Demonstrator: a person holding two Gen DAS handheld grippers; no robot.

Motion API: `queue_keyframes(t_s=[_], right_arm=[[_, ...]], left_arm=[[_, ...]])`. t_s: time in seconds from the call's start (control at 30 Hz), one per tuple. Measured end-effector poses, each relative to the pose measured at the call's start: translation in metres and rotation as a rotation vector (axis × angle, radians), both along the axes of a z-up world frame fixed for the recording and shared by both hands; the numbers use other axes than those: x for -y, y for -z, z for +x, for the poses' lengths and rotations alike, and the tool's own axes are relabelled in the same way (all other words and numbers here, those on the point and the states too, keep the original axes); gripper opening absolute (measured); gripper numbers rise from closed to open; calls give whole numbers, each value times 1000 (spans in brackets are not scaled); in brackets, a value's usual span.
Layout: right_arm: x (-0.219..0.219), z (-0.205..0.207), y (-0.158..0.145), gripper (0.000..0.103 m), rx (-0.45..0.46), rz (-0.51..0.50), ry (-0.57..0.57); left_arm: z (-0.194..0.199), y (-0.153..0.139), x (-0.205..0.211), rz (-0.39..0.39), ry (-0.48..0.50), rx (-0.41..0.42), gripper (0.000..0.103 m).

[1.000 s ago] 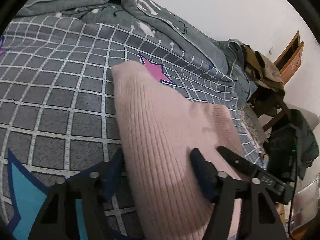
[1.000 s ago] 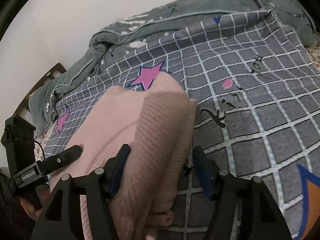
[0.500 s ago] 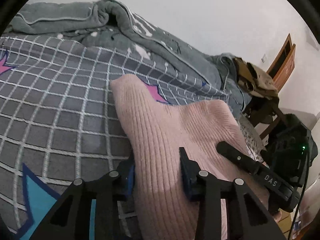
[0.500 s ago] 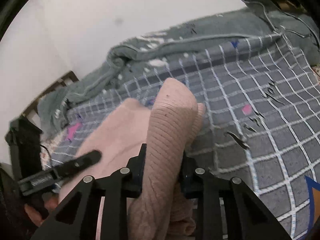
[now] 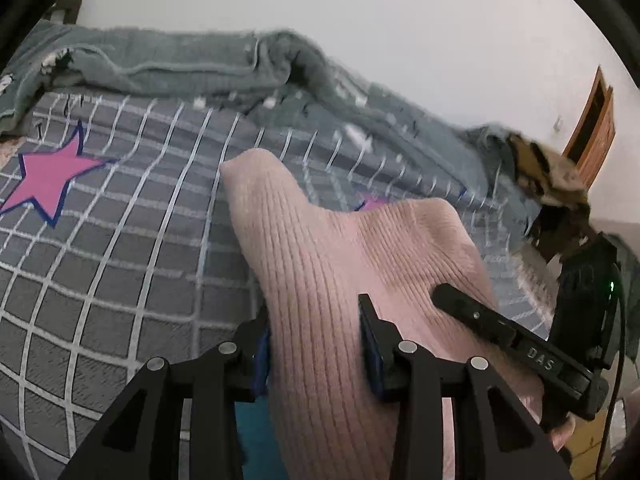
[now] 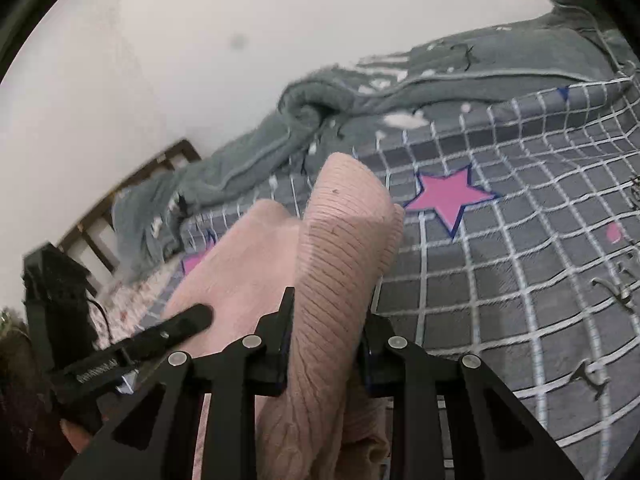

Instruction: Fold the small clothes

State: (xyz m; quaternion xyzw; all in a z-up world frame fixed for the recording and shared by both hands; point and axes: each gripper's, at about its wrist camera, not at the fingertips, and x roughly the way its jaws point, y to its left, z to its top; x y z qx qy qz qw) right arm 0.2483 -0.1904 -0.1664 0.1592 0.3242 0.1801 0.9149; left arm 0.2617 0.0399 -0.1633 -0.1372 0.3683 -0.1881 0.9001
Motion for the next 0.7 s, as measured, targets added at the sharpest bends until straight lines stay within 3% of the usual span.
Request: queue_keyframes(t_s=[0.13, 0.23, 0.3, 0.4, 0.5, 0.57, 0.63, 0.7], right_arm=[[-3, 7, 14, 36, -47, -74, 33], [-3, -2, 5, 42, -3, -140, 57], [-4, -15, -3, 42, 40, -189, 69], [-1, -37, -5, 43, 79, -164, 39], [-7, -43, 2, 43, 61, -190, -12], [-9, -39, 8, 36, 37, -170, -27], [-6, -41, 7, 16, 59, -156, -7], [-1, -46, -1, 15, 94, -138, -2]], left_arm=[[1, 7, -3, 50, 2, -14, 51], [-6, 2, -7, 72, -8, 6, 58], [-11, 1, -10, 55, -14, 2, 59], [-17, 3, -10, 51, -18, 0, 61], [-22, 2, -8, 70, -25, 26, 63], [-24, 2, -9, 63, -23, 31, 64], [-24, 2, -9, 48, -18, 29, 64], [-26, 0, -7, 43, -17, 34, 64]])
